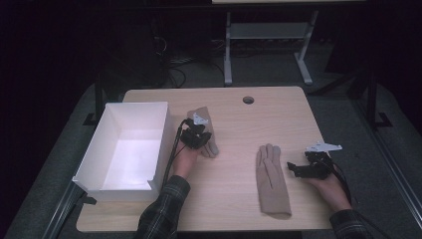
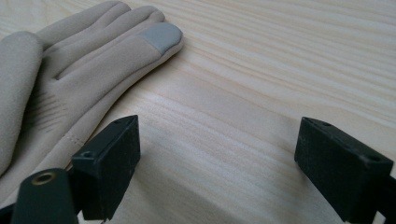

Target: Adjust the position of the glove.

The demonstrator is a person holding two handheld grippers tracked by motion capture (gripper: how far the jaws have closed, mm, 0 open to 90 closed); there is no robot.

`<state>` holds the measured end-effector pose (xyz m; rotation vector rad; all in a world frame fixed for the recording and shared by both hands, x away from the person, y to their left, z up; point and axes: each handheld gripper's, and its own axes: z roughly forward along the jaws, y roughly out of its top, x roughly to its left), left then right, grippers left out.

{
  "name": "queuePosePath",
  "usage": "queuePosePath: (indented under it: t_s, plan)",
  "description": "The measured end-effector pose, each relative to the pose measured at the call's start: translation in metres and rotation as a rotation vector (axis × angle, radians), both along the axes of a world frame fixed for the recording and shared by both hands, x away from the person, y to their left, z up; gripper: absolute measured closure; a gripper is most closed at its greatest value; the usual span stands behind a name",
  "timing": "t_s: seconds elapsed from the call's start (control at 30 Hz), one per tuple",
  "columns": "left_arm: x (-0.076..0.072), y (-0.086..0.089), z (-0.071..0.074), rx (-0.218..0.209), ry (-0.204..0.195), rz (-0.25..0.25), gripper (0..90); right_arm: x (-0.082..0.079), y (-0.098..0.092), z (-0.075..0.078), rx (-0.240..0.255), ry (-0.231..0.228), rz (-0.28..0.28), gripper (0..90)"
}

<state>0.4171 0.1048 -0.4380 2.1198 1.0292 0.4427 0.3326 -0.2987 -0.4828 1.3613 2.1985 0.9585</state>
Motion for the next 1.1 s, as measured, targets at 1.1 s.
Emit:
queuePosePath:
  t_s: [1.1]
  plan:
    - [-0.022, -0.048, -0.024, 0.044, 0.096, -0.2, 89.9, 0.0, 0.0, 0.0, 0.0, 0.0, 0.009, 14.0]
